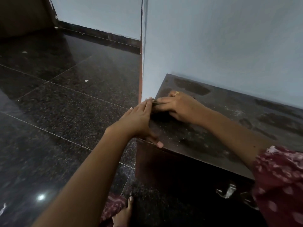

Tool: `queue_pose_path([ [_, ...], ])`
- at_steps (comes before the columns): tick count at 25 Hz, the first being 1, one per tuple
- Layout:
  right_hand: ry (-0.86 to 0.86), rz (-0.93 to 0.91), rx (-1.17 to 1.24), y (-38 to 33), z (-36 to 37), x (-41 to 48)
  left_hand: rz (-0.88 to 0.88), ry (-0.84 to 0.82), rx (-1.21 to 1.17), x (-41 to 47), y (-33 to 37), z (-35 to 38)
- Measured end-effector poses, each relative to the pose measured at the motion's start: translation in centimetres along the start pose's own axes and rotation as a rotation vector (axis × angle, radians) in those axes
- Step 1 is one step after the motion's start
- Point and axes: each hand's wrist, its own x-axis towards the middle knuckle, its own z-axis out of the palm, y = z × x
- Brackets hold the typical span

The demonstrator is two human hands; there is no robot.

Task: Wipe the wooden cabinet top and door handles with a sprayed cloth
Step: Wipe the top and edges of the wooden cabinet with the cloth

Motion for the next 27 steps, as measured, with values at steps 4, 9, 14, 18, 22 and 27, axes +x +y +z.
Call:
queue_pose_path([
  [4,-0.043,0.133,-0.014,5.3,0.8,2.4,0.021,-0.011,0.018,1.9,0.7,-0.1],
  [9,-0.084,0.361,-0.043,10.6,1.4,5.4,0.026,0.017,0.037,4.4,1.2,0.5],
  [14,-0.044,0.582,-0.063,10.5,1.3,7.2,0.008,0.011,0.024,4.9,1.2,0.5],
  [18,-0.04,0.677,-0.068,7.1,1.3,6.2,-0.014,0.048,-0.076,4.7,1.0,0.3],
  [22,-0.058,0.584,-0.003,1.9,0.1,3.7,-0.011,0.126,-0.346,4.2,0.7,-0.9],
  [27,-0.106,0.469,0.042,-5.0,-1.2,0.3,0.03,0.208,-0.588,2.3,2.2,-1.7],
])
